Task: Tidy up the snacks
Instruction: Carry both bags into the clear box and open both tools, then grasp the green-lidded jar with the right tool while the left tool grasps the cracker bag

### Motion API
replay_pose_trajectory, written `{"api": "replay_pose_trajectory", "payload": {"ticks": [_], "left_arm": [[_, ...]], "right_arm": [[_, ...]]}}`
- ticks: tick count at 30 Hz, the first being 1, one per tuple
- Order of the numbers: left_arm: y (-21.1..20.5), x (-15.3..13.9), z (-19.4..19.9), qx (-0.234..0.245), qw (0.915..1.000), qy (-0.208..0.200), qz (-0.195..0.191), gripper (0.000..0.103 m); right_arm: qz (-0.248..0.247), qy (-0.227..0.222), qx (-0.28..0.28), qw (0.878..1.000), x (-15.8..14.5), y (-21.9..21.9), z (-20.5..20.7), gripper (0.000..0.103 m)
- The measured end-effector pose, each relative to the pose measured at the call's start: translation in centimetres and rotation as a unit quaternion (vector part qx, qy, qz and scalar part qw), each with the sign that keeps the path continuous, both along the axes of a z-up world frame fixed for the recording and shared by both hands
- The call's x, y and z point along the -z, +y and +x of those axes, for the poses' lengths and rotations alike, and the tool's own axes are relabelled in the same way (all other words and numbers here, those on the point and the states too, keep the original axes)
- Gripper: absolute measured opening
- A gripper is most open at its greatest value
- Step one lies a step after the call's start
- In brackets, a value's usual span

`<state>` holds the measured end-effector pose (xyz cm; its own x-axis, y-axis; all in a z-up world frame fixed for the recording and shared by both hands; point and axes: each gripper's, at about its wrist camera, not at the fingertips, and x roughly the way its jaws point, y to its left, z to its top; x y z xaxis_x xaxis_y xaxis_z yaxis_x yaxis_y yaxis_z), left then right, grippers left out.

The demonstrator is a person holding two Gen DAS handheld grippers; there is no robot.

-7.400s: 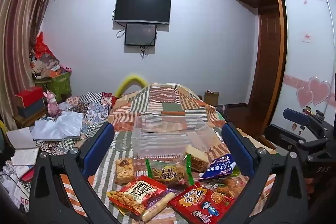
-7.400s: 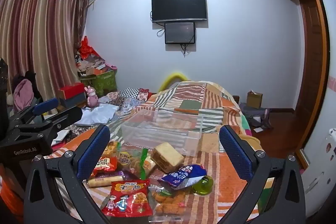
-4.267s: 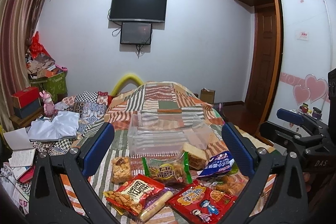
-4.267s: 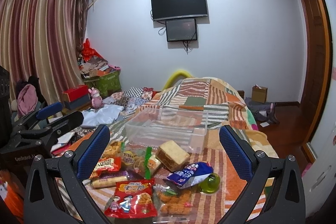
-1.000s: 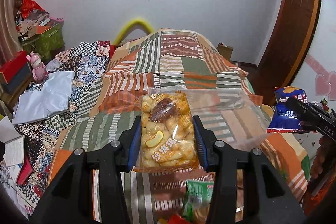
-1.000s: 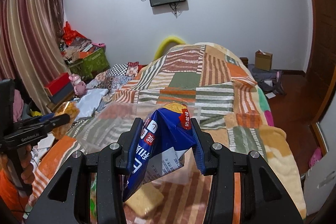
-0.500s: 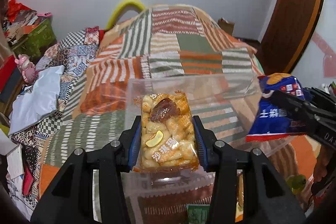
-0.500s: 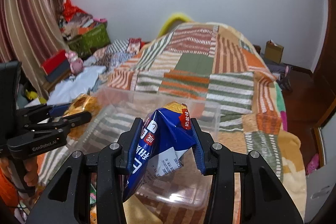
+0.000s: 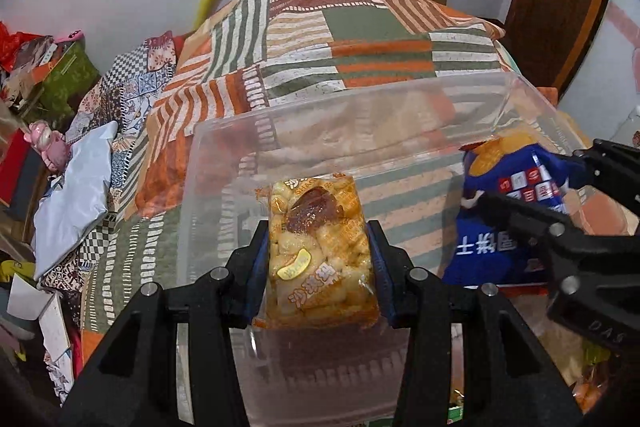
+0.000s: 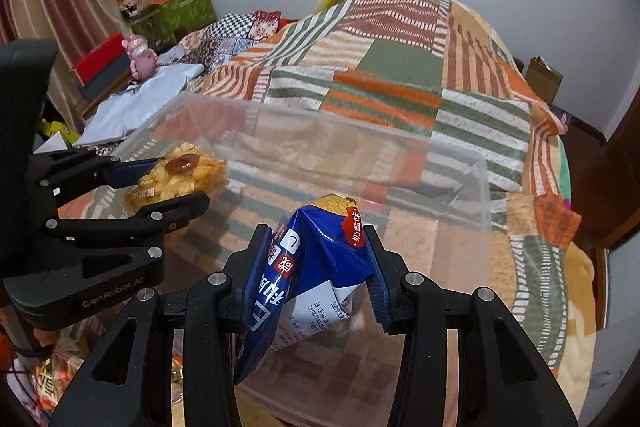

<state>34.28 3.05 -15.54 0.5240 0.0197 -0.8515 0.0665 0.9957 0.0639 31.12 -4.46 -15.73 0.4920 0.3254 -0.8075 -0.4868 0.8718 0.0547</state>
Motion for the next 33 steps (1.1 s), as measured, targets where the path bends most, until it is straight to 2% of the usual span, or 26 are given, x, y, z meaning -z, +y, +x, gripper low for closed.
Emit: {"api": "replay_pose_trajectory", "payload": {"ticks": [4, 8, 11, 14, 18, 20, 25, 30, 33], "left_arm": [[0.2, -0.2, 0.0, 0.000, 0.9999, 0.004, -0.009, 0.046], [0.4, -0.7, -0.4, -0.001, 0.9998, 0.000, -0.018, 0.047], [0.6, -1.6, -1.2, -0.004, 0.9996, -0.016, -0.021, 0.054], [0.9, -2.9, -2.3, -0.012, 0.9989, -0.041, -0.017, 0.059], [1.4, -5.0, -4.6, -0.019, 0.9970, -0.070, -0.028, 0.062], [1.7, -6.1, -6.0, -0.023, 0.9956, -0.085, -0.033, 0.067], [1.6, -8.6, -9.6, -0.021, 0.9923, -0.118, -0.031, 0.080], [1.2, -9.7, -13.0, -0.023, 0.9900, -0.134, -0.038, 0.088], [0.7, -9.8, -15.0, -0.019, 0.9894, -0.139, -0.038, 0.089]], "right_arm": [[0.002, 0.014, -0.004, 1.000, 0.2, 0.0, 0.1, 0.044], [-0.005, 0.006, -0.001, 1.000, -0.1, 0.0, -0.1, 0.047], [0.002, 0.002, 0.010, 1.000, -0.7, -0.8, -0.5, 0.055], [0.015, -0.001, 0.017, 1.000, -1.5, -1.7, -0.9, 0.058], [0.030, -0.023, 0.024, 0.999, -3.6, -3.1, -2.5, 0.061], [0.034, -0.039, 0.029, 0.998, -4.6, -3.6, -3.5, 0.066], [0.042, -0.081, 0.030, 0.995, -7.2, -4.8, -6.9, 0.069], [0.049, -0.112, 0.033, 0.992, -8.5, -6.1, -10.4, 0.074], [0.049, -0.128, 0.040, 0.990, -8.7, -7.0, -12.3, 0.078]]}}
